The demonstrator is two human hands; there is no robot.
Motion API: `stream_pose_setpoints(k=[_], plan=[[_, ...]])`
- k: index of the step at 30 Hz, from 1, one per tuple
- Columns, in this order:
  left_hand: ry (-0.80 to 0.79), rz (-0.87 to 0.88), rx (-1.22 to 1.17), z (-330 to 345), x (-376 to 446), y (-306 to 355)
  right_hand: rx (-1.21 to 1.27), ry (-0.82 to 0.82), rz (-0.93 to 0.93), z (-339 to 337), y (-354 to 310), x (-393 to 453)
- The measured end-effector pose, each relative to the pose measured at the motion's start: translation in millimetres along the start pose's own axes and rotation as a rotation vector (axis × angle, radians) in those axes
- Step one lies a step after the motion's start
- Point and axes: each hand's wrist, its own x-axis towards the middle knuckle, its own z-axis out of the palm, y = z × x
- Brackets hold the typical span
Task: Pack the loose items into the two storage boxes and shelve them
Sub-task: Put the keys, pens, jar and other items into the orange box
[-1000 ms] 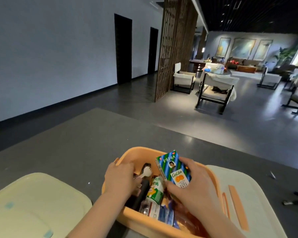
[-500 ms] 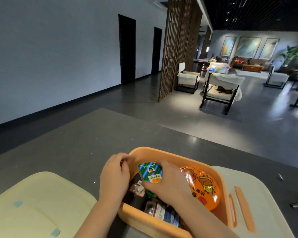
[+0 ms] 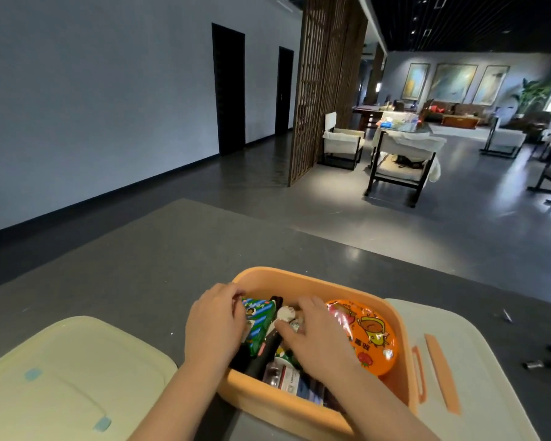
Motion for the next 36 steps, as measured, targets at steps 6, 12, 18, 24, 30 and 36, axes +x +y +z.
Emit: stream_pose_setpoints(k=[6,12,18,24,30,36], plan=[[-0.055,0.098,-0.15,6.3,-25.7,64.5,0.007,0.255,0.09,-70.1,35.0,-52.7],[-0.222,0.328,-0.326,45.6,-74.4,176.0,0.038,0.48,0.349,-145.3,113.6,-131.5],[-0.417,0.403,-0.511,103.9,-124.5,264.3,-0.048,0.565,0.556,-198.3,182.1,-212.4],[-0.6,0.444,-0.509,176.6,-167.4,325.0,-0.076,0.555,0.656,-237.2,240.3,-263.6],[-0.73,0.477,-0.364,247.5,-173.7,373.7,-0.103,0.457,0.73,-263.3,310.2,-264.4],[-0.682,0.552,-0.242,317.8,-143.3,429.0,-0.204,0.34,0.729,-288.1,393.2,-218.0]])
